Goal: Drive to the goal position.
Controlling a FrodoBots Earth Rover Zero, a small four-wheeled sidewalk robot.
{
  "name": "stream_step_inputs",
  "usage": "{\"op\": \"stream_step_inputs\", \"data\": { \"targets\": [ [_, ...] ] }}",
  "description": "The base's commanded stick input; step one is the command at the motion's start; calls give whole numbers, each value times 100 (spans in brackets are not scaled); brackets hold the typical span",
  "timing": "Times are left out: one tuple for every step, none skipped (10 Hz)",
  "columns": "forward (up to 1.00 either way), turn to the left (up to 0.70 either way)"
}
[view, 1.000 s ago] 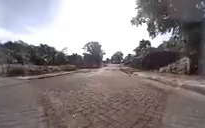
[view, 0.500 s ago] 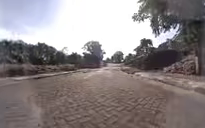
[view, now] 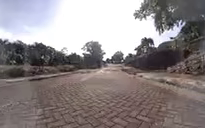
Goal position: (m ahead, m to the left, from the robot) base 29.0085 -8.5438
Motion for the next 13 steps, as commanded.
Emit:
{"op": "stream_step_inputs", "data": {
  "targets": [
    [100, 0],
    [100, 0],
    [100, 0],
    [100, 0],
    [100, 0],
    [100, 0],
    [100, 0],
    [100, 0],
    [100, 0],
    [100, 0],
    [100, 0],
    [100, 0],
    [100, 0]
  ]
}}
